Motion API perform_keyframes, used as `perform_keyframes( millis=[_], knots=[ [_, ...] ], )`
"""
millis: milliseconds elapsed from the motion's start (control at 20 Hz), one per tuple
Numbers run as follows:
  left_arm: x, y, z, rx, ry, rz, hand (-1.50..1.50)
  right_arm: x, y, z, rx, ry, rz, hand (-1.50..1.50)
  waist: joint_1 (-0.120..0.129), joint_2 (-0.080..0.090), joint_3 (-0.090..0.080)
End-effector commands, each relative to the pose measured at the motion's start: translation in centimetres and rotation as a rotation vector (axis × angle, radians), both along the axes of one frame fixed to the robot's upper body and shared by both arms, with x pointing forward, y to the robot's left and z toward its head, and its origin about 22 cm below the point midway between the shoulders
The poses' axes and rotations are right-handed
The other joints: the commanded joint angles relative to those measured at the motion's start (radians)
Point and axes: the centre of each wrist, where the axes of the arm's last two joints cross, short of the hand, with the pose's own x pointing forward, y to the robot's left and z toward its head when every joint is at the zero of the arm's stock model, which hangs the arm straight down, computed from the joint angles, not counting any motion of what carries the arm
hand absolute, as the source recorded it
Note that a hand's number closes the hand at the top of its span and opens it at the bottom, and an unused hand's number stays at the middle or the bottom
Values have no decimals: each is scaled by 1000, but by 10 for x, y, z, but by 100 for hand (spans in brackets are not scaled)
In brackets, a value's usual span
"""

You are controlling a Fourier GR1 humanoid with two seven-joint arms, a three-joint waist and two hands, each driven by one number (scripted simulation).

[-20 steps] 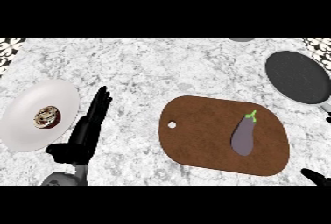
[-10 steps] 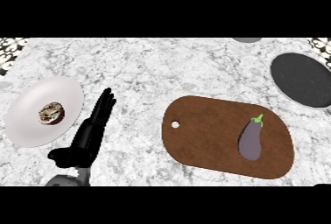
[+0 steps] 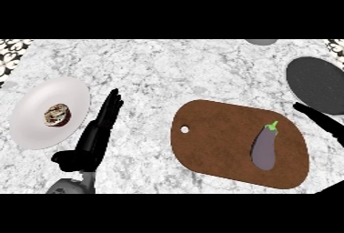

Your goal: Pick the eggplant from the cutting board and place it in the pan

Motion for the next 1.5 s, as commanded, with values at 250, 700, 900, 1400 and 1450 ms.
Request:
perform_keyframes(
  millis=[250, 700, 900, 1400, 1450],
  knots=[
    [5, 17, -1, 4, -3, 25, 0, 22, 55, -35, -149, 129, 40, -150, -22, -4, 1],
    [-6, 4, -8, -10, 6, 26, 0, 16, 58, -60, -142, 137, 3, -150, -30, -5, 1],
    [-12, -2, -9, -5, 2, 20, 0, 38, 48, -52, -95, 109, -29, -150, -28, -5, 1],
    [-10, 4, -4, -7, 6, 31, 0, 41, 50, -99, -122, 186, -37, -150, -27, -5, 1],
    [11, 20, -10, -4, 6, 34, 0, 57, 68, -100, -128, 180, -34, -150, -27, -4, 1]
  ],
)
